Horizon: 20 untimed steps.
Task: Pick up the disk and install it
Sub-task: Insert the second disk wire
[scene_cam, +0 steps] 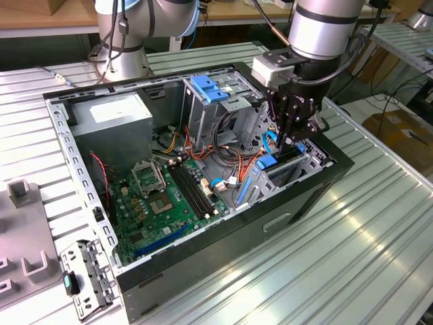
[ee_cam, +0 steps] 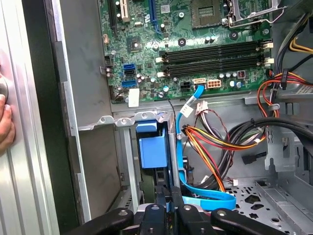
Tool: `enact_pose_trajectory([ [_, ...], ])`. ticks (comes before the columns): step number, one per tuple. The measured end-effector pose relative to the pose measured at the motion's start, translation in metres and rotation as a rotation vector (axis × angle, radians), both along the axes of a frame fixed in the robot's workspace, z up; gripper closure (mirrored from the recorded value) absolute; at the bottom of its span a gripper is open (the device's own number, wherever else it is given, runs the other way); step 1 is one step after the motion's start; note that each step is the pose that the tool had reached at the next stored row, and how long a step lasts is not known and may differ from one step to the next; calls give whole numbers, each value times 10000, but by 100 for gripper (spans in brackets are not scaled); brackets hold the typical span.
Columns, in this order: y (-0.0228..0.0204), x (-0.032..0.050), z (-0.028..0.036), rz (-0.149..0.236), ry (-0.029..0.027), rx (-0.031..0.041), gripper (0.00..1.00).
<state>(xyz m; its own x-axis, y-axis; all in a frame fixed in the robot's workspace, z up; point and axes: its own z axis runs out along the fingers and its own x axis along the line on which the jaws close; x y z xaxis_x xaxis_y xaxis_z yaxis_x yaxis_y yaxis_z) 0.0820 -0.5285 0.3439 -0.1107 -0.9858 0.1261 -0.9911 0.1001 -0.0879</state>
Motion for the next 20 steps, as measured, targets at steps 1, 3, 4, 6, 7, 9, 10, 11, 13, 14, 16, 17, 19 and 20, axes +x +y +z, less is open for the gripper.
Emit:
enact_pose_trajectory([
  [1, -2, 0, -4, 0, 0, 11, 84],
  [3, -8, 0, -12, 0, 0, 40, 84],
  [4, -8, 0, -12, 0, 0, 42, 84],
  [6, -9, 0, -6, 1, 0, 47, 84],
  [7, -9, 0, 4, 0, -1, 52, 84],
  [9, -9, 1, 21, 0, -1, 50, 84],
  [10, -9, 1, 21, 0, -1, 52, 84],
  [11, -9, 1, 24, 0, 0, 64, 84],
  [13, -9, 2, 24, 0, 0, 65, 84],
  [14, -9, 2, 24, 0, 0, 65, 84],
  [16, -9, 3, 24, 0, 0, 64, 84],
  [17, -9, 3, 24, 0, 0, 65, 84],
  [19, -10, 3, 25, 0, 0, 65, 84],
  [20, -10, 3, 26, 0, 0, 67, 84],
])
